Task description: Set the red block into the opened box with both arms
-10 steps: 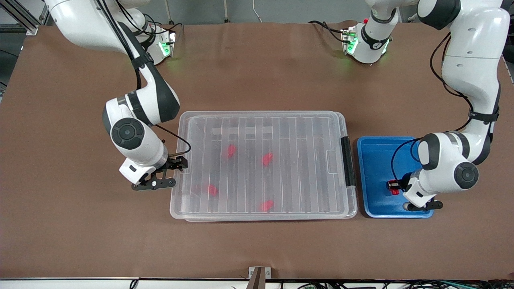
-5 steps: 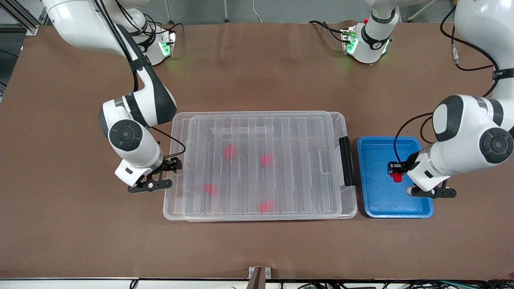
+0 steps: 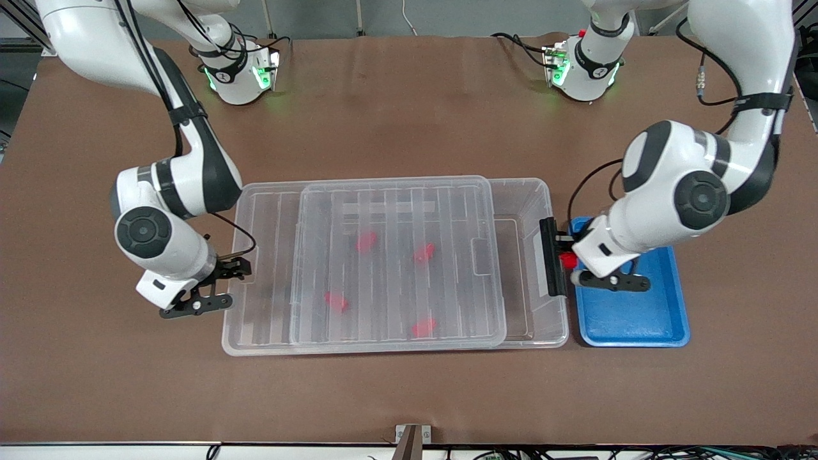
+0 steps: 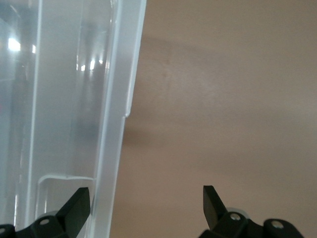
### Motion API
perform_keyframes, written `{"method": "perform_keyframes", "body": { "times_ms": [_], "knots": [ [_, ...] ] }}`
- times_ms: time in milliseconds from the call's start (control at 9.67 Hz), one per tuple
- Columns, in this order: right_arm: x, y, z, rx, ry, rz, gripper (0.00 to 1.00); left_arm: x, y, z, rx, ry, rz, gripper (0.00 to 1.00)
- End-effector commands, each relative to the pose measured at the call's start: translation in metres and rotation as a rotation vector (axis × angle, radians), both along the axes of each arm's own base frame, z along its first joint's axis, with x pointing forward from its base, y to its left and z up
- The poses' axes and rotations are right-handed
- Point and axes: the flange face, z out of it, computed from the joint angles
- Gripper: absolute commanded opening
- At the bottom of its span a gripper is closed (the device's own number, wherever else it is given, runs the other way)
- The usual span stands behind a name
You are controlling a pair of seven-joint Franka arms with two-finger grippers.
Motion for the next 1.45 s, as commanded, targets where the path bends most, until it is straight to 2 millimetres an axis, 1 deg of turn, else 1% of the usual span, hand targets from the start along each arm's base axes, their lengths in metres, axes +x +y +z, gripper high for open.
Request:
{"method": "perform_keyframes", "body": {
  "times_ms": [0, 103, 207, 310, 414, 517, 621, 724, 828, 931, 1034, 1138, 1241, 1345],
  "knots": [
    [-0.001, -0.028, 0.006, -0.039, 0.016, 0.036, 1.0, -0.014, -0.038, -0.029, 0.012, 0.022, -0.05, 0.01],
    [0.001, -0.037, 0.01, -0.044, 0.011, 0.042, 1.0, -0.018, -0.049, -0.04, 0.015, 0.03, -0.029, 0.01],
    [0.002, -0.039, 0.012, -0.045, 0.008, 0.041, 1.0, -0.022, -0.066, -0.054, 0.016, 0.042, -0.006, 0.01],
    [0.002, -0.037, 0.014, -0.043, 0.003, 0.03, 1.0, -0.025, -0.075, -0.072, 0.014, 0.046, 0.02, 0.01],
    [0.0, -0.033, 0.023, -0.032, 0.003, 0.018, 1.0, -0.03, -0.081, -0.092, 0.003, 0.028, 0.054, 0.01],
    [-0.003, -0.028, 0.043, -0.003, -0.02, -0.04, 1.0, -0.034, -0.083, -0.115, 0.024, 0.002, 0.057, 0.01],
    [-0.009, -0.023, 0.078, 0.068, -0.057, -0.162, 1.0, -0.038, -0.087, -0.134, 0.068, 0.002, 0.062, 0.01],
    [-0.021, -0.024, 0.12, 0.111, -0.088, -0.252, 1.0, -0.041, -0.09, -0.154, 0.11, 0.011, 0.091, 0.01],
    [-0.035, -0.03, 0.165, 0.135, -0.121, -0.284, 1.0, -0.044, -0.095, -0.166, 0.123, 0.011, 0.115, 0.01],
    [-0.049, -0.047, 0.208, 0.134, -0.153, -0.312, 1.0, -0.045, -0.1, -0.181, 0.116, 0.014, 0.133, 0.01],
    [-0.059, -0.064, 0.239, 0.134, -0.175, -0.341, 1.0, -0.047, -0.102, -0.196, 0.109, 0.023, 0.14, 0.01],
    [-0.07, -0.081, 0.264, 0.14, -0.202, -0.369, 1.0, -0.048, -0.103, -0.208, 0.102, 0.032, 0.143, 0.02],
    [-0.086, -0.111, 0.288, 0.202, -0.204, -0.425, 1.0, -0.051, -0.107, -0.22, 0.096, 0.041, 0.138, 0.03],
    [-0.102, -0.137, 0.298, 0.243, -0.154, -0.458, 1.0, -0.052, -0.107, -0.23, 0.092, 0.047, 0.139, 0.08]
  ]
}}
